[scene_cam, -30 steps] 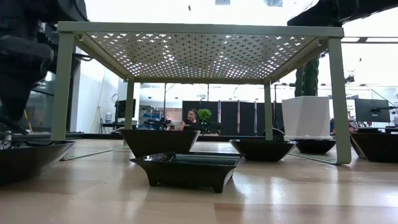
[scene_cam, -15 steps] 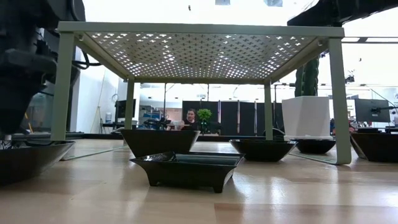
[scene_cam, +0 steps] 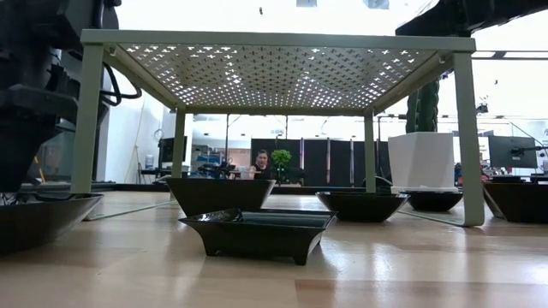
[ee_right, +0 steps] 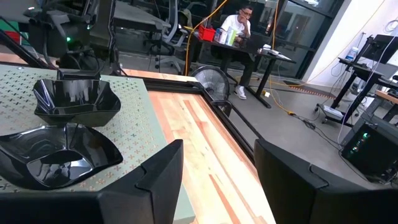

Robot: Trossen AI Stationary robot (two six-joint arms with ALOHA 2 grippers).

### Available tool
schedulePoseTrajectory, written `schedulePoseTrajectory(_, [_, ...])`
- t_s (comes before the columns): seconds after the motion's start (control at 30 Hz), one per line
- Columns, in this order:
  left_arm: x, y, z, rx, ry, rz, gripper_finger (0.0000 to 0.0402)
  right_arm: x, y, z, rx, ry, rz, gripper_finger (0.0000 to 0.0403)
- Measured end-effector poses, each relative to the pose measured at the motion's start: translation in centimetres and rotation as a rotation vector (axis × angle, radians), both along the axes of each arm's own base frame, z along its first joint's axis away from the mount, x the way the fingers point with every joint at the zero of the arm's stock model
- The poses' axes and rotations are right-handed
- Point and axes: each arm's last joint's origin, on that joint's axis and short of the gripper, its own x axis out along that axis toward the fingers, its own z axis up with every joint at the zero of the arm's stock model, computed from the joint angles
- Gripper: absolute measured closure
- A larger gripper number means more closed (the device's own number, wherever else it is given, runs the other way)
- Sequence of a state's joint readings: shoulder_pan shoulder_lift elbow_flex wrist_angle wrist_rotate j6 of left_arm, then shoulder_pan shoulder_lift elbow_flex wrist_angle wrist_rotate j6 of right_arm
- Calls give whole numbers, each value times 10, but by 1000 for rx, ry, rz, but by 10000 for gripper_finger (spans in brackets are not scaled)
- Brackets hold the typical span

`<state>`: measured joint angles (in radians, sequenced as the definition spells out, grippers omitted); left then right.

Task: Pick & Place Mini shaped plates
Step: Stack the black square shaped plate on top of the black square shaped plate on the shelf

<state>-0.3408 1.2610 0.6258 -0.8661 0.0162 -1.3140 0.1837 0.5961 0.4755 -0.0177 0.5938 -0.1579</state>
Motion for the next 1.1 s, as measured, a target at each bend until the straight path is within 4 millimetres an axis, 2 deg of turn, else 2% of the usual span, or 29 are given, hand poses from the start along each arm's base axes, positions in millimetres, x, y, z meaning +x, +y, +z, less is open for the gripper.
schedulePoseTrajectory(1.1, [5,-2,-6,-22,6,-5,270,0,0,0,0,1,0,210])
